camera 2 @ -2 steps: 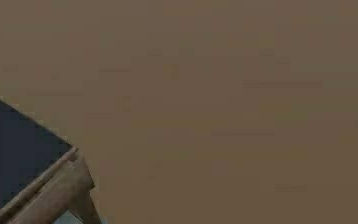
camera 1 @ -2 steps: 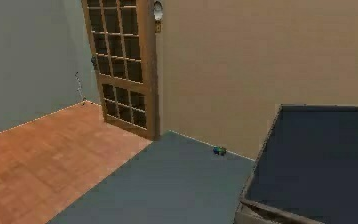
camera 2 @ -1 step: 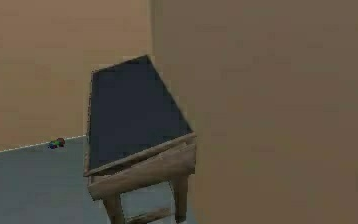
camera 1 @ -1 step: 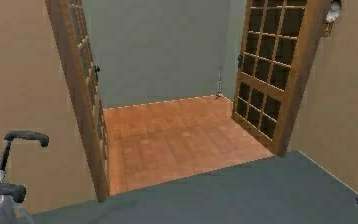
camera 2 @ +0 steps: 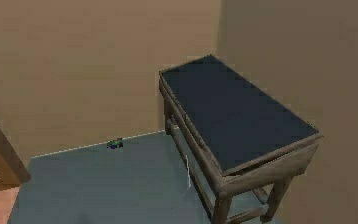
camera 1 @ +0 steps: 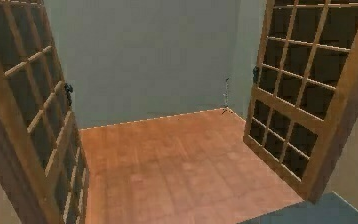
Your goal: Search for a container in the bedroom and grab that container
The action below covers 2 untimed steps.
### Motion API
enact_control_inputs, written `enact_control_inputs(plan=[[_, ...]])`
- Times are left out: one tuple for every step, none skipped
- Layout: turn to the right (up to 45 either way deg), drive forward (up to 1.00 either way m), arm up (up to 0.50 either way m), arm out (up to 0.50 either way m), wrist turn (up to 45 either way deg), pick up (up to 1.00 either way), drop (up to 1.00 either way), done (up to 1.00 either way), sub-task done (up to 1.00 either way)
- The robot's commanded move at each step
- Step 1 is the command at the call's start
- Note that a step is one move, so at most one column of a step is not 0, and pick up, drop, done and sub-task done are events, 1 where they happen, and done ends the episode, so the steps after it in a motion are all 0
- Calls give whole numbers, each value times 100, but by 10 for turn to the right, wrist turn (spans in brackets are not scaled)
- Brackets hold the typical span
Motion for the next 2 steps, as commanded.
enact_control_inputs(plan=[[-60,0,0,0,0,0,0,0,0],[0,70,0,0,0,0,0,0,0]])
